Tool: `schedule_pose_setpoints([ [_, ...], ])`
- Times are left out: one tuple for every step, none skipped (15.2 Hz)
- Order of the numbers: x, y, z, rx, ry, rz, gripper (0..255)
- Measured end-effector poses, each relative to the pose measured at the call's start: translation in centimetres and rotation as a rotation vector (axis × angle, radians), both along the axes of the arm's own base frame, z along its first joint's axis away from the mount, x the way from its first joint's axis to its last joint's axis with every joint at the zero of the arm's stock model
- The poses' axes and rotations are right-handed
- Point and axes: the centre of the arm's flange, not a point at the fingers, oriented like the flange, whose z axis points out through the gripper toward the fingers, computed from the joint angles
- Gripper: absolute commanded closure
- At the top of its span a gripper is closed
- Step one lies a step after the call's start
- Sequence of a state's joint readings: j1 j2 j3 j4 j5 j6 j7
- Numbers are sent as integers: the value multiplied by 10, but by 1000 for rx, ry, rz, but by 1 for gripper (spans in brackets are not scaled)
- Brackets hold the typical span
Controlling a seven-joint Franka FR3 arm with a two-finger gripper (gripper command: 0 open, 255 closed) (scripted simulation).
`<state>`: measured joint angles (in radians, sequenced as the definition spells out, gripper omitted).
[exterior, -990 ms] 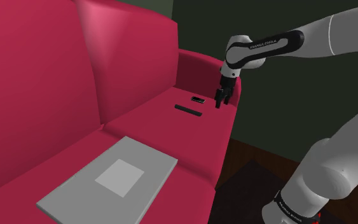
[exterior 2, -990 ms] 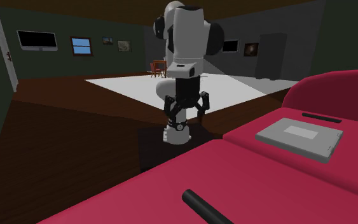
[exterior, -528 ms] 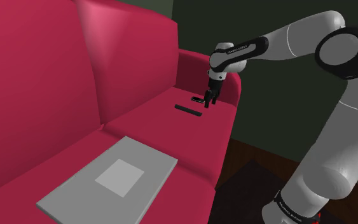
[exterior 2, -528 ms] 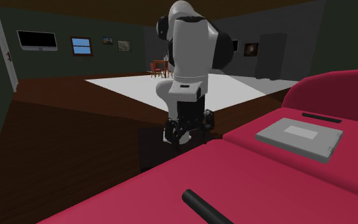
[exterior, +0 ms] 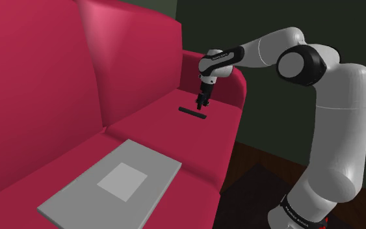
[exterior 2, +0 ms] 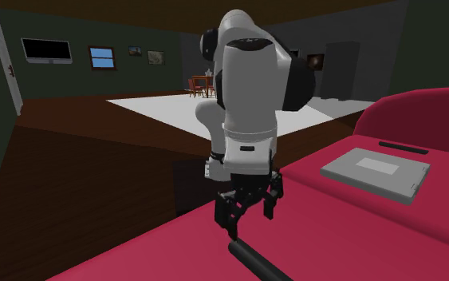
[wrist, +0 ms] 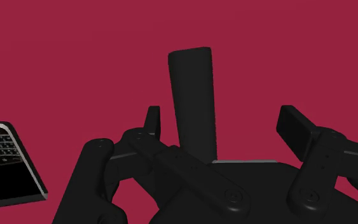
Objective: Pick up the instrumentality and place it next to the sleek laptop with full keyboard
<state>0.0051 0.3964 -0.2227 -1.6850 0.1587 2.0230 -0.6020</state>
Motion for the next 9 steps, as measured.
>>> schedule_pose_setpoints([
  [12, 0, -4, 4, -2, 14, 0],
  [25, -1, -9, 8, -5, 28, 0],
  [31, -1, -13, 10, -5, 36, 0],
  [34, 0, -18, 12, -6, 40, 0],
  [36, 2, -23, 13, -7, 42, 0],
  [36, 2, -27, 13, -7, 43, 0],
  [36, 2, -32, 13, -7, 44, 0],
  [37, 2, -37, 13, -7, 44, 0],
  [36, 2, -42, 13, -7, 44, 0],
])
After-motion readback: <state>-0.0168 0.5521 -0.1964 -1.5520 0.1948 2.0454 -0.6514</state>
